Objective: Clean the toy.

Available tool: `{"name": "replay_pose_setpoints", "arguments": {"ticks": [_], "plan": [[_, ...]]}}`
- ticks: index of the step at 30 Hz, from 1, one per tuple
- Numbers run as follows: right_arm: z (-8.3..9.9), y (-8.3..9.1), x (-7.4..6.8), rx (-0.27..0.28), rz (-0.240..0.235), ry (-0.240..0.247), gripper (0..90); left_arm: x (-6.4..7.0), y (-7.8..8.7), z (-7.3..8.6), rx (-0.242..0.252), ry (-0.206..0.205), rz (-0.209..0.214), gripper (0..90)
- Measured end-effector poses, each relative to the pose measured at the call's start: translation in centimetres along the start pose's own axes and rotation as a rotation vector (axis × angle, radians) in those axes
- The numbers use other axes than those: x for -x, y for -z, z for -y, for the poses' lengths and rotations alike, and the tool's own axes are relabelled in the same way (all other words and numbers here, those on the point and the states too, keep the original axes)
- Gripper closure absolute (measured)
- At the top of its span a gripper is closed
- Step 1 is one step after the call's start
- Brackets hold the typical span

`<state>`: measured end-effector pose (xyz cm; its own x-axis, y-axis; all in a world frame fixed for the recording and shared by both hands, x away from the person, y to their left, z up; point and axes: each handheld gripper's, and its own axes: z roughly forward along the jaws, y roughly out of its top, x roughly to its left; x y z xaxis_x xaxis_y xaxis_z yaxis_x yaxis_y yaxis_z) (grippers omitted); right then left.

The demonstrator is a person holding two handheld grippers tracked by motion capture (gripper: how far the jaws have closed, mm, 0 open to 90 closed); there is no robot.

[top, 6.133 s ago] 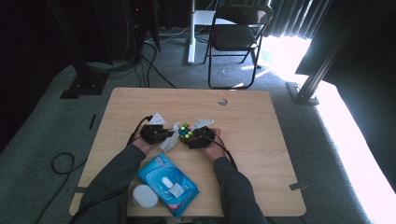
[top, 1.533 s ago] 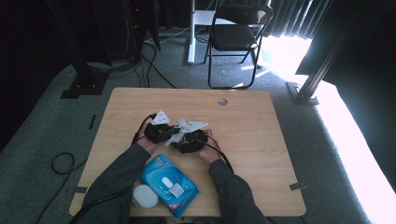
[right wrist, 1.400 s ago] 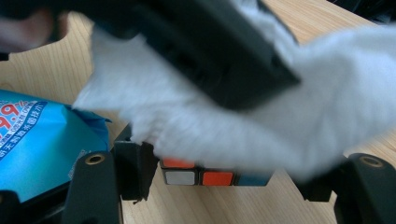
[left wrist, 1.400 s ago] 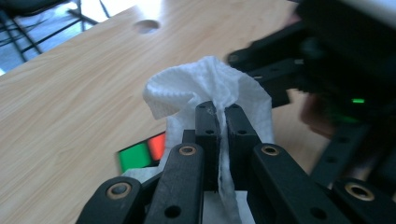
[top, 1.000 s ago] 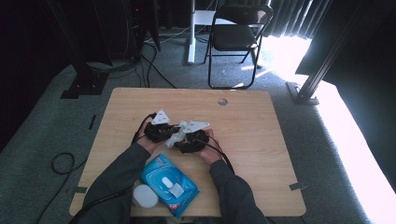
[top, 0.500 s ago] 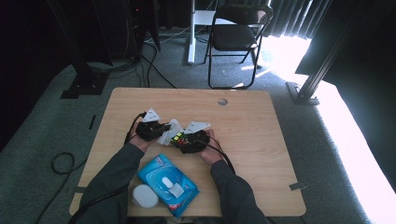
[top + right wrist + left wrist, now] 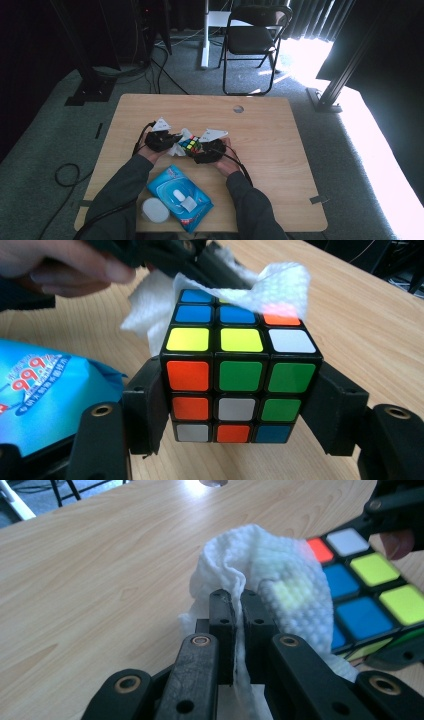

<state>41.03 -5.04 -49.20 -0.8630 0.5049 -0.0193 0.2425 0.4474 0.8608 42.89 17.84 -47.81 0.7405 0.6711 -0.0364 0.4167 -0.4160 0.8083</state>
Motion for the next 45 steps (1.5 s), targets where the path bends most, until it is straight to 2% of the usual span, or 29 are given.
{"name": "replay_pose_setpoints", "arguments": {"ticks": [5,20,24,33,38,45], "plan": [[-0.13,0.37,0.32,0.015,-0.010,-0.014,34.4,0.13,-0.06,0.14,0.002,-0.002,0.025,86.6],[0.09,0.47,0.60,0.020,-0.010,-0.030,34.4,0.28,-0.30,0.57,-0.028,-0.027,0.035,86.6],[0.01,0.58,0.69,0.037,-0.009,-0.042,34.4,0.65,-0.56,0.73,-0.072,-0.075,0.015,86.6],[0.03,0.92,1.04,0.060,-0.022,-0.071,34.4,0.77,-0.54,0.59,-0.058,-0.071,0.019,86.6],[0.18,0.63,0.59,0.034,-0.039,-0.045,34.4,0.45,-0.10,0.23,-0.016,-0.038,0.024,86.6],[0.05,0.45,0.46,0.042,-0.047,-0.044,34.4,0.32,-0.03,0.22,-0.016,-0.037,0.027,86.5]]}}
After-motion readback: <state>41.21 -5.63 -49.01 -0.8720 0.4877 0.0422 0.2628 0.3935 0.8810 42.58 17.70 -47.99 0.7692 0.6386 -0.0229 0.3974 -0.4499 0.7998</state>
